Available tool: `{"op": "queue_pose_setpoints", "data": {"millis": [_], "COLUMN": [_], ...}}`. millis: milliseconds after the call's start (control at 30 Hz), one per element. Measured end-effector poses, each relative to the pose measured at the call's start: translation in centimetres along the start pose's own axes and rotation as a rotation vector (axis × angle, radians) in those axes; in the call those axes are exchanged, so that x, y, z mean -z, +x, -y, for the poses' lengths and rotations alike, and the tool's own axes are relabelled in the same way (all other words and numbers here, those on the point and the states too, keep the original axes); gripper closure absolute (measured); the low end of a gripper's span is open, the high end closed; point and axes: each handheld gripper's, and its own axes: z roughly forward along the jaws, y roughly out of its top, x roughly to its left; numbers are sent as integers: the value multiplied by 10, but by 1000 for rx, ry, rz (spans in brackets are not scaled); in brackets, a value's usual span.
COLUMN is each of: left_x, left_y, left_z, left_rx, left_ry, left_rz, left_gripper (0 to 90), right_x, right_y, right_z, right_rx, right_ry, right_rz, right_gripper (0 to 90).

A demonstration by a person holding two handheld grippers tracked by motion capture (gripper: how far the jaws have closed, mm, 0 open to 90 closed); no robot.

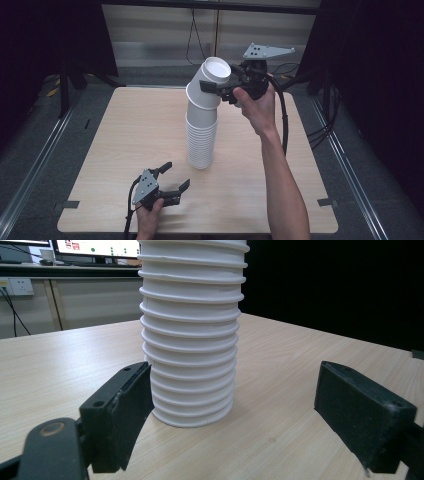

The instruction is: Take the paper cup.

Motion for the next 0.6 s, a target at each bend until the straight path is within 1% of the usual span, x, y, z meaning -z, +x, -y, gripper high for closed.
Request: {"op": "queue_pose_setpoints", "data": {"millis": [133,200,267,367,400,433,500,533,600], "left_x": [0,0,0,0,0,0,0,0,0], "left_y": [1,1,1,1,1,2,2,1,1], "left_z": [0,0,0,0,0,0,0,0,0], "left_rx": [9,8,9,11,12,5,3,14,11], "left_ry": [-2,0,1,0,1,3,4,1,-1], "left_rz": [-4,-6,-2,-11,-6,-7,-8,-6,-13], "left_gripper": [156,156,155,153,154,154,154,154,154], "right_x": [4,5,6,9,11,12,15,16,18], "right_y": [0,1,2,0,-1,-1,-1,-1,0], "right_z": [1,4,7,11,12,12,12,12,12], "right_rx": [-5,-6,-16,-24,-28,-32,-29,-30,-36], "right_ry": [-40,-57,-80,-118,-134,-144,-157,-164,-174], "right_rz": [2,-10,-3,2,-4,-10,-6,-6,-10], "right_gripper": [212,213,213,214,213,214,214,215,216]}}
